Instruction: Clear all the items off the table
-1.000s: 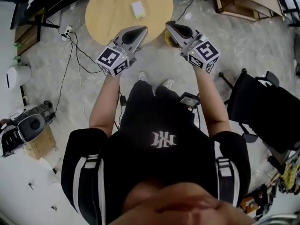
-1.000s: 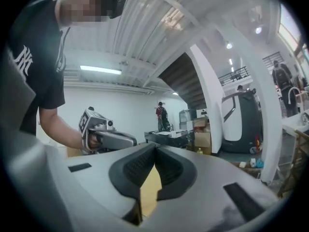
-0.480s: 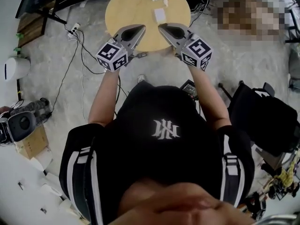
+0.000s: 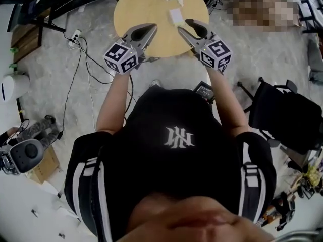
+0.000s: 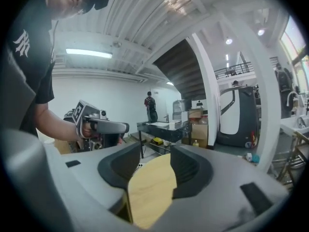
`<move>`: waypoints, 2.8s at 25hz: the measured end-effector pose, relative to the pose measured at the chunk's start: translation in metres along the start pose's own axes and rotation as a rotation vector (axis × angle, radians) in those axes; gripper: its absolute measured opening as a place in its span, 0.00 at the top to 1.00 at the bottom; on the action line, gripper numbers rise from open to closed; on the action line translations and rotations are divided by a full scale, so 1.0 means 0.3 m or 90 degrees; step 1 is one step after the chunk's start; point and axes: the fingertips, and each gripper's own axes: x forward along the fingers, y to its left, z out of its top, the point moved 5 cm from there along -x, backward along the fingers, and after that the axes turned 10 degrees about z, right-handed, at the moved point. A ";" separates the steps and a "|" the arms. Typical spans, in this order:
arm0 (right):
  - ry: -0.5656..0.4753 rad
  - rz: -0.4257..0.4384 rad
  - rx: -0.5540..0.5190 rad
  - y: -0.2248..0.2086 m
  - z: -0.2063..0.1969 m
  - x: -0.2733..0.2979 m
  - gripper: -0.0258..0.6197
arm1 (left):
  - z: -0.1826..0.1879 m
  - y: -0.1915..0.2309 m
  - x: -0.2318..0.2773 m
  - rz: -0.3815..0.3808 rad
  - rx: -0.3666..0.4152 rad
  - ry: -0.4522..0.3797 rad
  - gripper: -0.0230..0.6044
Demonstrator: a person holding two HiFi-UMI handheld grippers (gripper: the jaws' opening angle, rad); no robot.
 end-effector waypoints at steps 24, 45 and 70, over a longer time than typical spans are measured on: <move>0.108 -0.090 0.103 -0.477 -0.460 0.274 0.28 | -0.323 0.197 0.209 0.082 -0.001 0.072 0.94; 0.330 -0.130 0.165 -0.605 -0.823 0.431 0.28 | -0.547 0.251 0.339 0.059 -0.031 0.105 0.94; 0.205 -0.197 0.094 -0.395 -0.410 0.259 0.44 | -0.315 0.170 0.230 0.013 -0.047 0.034 0.94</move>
